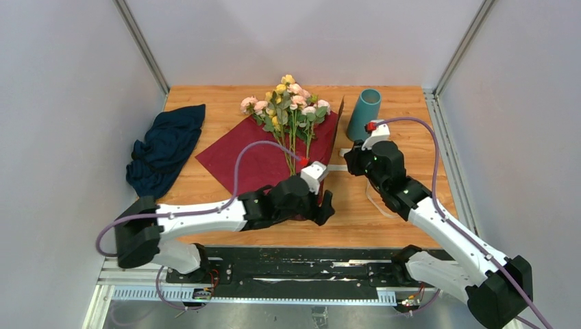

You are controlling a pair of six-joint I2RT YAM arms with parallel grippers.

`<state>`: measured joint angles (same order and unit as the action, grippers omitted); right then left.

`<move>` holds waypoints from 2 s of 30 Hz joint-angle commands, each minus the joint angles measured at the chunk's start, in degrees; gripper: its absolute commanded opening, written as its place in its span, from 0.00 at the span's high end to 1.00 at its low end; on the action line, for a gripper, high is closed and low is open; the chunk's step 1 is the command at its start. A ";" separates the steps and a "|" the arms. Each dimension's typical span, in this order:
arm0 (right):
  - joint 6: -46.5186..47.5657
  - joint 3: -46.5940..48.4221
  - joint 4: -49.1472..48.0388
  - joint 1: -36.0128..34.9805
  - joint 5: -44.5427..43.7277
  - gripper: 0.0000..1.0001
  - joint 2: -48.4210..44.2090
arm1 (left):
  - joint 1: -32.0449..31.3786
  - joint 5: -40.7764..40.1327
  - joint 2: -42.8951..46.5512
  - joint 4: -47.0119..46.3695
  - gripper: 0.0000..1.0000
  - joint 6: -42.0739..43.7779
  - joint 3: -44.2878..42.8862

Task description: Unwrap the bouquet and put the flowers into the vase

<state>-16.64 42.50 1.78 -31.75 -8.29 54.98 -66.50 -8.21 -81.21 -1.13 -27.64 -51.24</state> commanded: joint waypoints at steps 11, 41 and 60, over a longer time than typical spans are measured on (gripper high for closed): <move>-2.15 0.31 0.90 -0.21 3.49 0.69 0.27 | 5.35 -27.80 7.83 6.81 0.19 -4.09 7.98; -10.89 -13.53 -19.32 0.01 10.50 0.82 26.65 | 8.72 -26.49 -6.14 0.16 0.21 -13.18 19.63; -12.58 0.51 -24.41 -0.59 17.35 0.97 47.66 | 22.18 -23.59 -5.76 -0.70 0.21 -11.15 19.34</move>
<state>-29.23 40.71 -26.37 -31.79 7.73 97.91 -47.62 -33.06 -85.56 -6.24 -39.29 -32.29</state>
